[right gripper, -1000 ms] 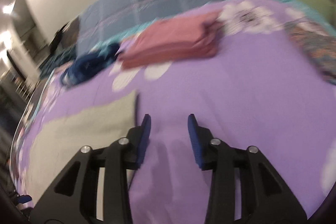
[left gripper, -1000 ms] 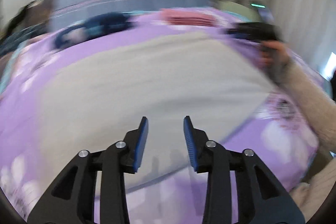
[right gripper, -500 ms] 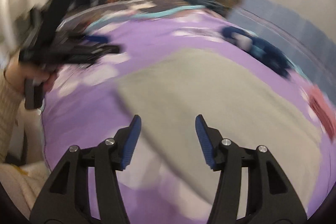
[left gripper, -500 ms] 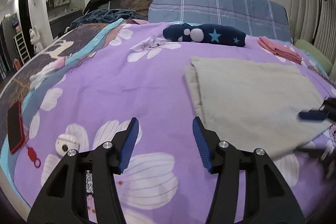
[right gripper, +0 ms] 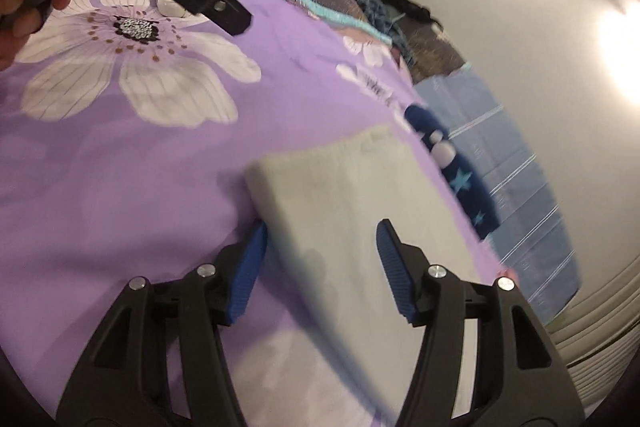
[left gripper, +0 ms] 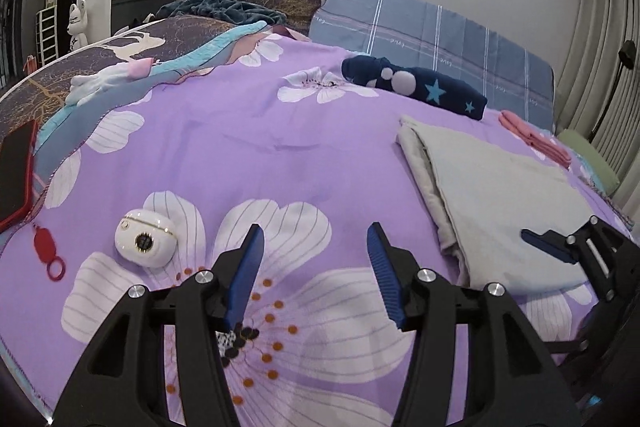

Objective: Fold small clothes

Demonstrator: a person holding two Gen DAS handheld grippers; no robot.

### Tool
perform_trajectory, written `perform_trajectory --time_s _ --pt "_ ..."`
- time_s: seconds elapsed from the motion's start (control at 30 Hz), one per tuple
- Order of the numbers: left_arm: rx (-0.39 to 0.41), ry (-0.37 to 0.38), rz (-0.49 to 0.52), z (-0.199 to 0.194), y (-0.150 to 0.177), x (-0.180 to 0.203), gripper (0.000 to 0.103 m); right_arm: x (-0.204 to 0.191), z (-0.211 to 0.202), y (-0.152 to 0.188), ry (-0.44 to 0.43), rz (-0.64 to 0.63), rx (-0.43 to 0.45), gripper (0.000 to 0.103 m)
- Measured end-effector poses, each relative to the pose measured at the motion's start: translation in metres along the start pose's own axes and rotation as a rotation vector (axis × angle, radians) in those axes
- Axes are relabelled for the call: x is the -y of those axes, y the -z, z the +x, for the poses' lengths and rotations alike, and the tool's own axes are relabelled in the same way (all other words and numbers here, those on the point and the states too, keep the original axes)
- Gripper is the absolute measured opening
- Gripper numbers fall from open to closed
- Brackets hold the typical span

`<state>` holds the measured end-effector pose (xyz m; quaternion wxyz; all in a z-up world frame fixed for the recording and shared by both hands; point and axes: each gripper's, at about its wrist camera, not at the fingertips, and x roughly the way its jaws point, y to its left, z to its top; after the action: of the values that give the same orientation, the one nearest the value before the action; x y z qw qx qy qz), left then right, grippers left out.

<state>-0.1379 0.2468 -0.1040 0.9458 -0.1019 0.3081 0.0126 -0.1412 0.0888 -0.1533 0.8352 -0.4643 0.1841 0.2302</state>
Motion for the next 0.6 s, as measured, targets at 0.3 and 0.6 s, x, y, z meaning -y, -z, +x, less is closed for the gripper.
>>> perform_trajectory --time_s 0.3,0.6 --pt "-0.019 0.09 -0.001 0.017 -0.015 -0.009 0.054 -0.005 -0.001 -0.021 0.034 -0.012 0.074 0.003" --pt "-0.278 0.531 -0.058 0.127 -0.067 0.019 0.056 -0.002 0.006 -0.019 0.0 0.0 0.058 0.003"
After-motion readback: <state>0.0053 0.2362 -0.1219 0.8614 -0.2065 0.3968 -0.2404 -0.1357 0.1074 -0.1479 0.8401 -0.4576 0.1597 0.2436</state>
